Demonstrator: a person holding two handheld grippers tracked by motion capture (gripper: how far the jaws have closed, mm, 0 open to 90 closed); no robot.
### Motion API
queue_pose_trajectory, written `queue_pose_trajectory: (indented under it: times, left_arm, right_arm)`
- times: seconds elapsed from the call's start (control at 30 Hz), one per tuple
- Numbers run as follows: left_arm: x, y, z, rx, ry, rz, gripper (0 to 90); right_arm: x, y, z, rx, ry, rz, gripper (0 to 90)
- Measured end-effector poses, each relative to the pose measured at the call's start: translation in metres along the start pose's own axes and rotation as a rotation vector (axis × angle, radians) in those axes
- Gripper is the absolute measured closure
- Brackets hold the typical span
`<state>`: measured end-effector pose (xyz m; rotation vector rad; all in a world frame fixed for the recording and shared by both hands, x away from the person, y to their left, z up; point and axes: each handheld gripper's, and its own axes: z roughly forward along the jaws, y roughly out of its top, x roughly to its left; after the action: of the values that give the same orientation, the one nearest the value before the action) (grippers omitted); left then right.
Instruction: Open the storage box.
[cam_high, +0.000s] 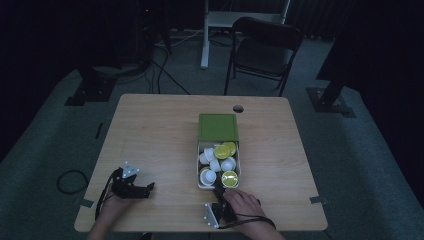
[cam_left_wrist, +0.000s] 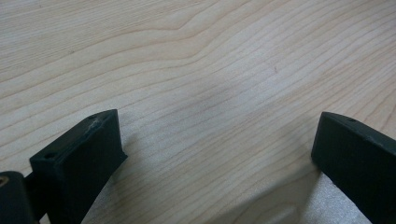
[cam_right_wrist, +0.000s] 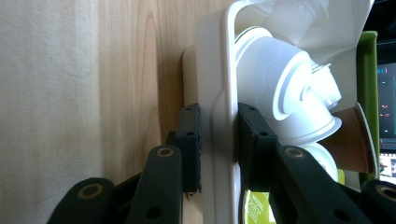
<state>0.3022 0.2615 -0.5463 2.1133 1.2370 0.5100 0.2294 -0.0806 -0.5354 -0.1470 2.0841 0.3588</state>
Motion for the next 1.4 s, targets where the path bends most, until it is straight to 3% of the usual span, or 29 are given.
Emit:
queue_pose_trajectory:
  times: [0.3, 0.5, 0.6, 0.7, 0.9, 1.07, 1.27, 1.4]
  left_arm:
    - [0.000, 0.000, 0.000, 0.001, 0.000, 0.001, 2.1]
    - [0.000, 0.000, 0.000, 0.000, 0.000, 0.000, 2.1]
    - [0.000, 0.000, 0.000, 0.000, 0.000, 0.000, 2.1]
    - [0.000, 0.000, 0.000, 0.000, 0.000, 0.000, 2.1]
    - [0.000, 0.000, 0.000, 0.000, 0.000, 0.000, 2.1]
    - [0.000, 0.000, 0.000, 0.000, 0.000, 0.000, 2.1]
    - [0.000, 0.000, 0.000, 0.000, 0.000, 0.000, 2.1]
    - [0.000, 0.000, 0.000, 0.000, 0.000, 0.000, 2.1]
  right_arm:
    - [0.003, 0.003, -0.006, -0.001, 0.015, 0.005, 71.6]
    - [-0.004, 0.003, -0.011, -0.035, 0.084, 0.094, 60.9]
    - [-0.007, 0.004, -0.014, -0.056, 0.092, 0.111, 56.5]
    - [-0.012, 0.005, -0.017, -0.083, 0.115, 0.175, 52.0]
    - [-0.025, 0.004, -0.023, -0.117, 0.122, 0.247, 47.0]
    - [-0.035, 0.001, -0.025, -0.147, 0.114, 0.372, 38.7]
    - [-0.051, -0.006, -0.028, -0.153, 0.076, 0.486, 35.6]
    - [-0.062, -0.013, -0.029, -0.186, 0.072, 0.592, 31.5]
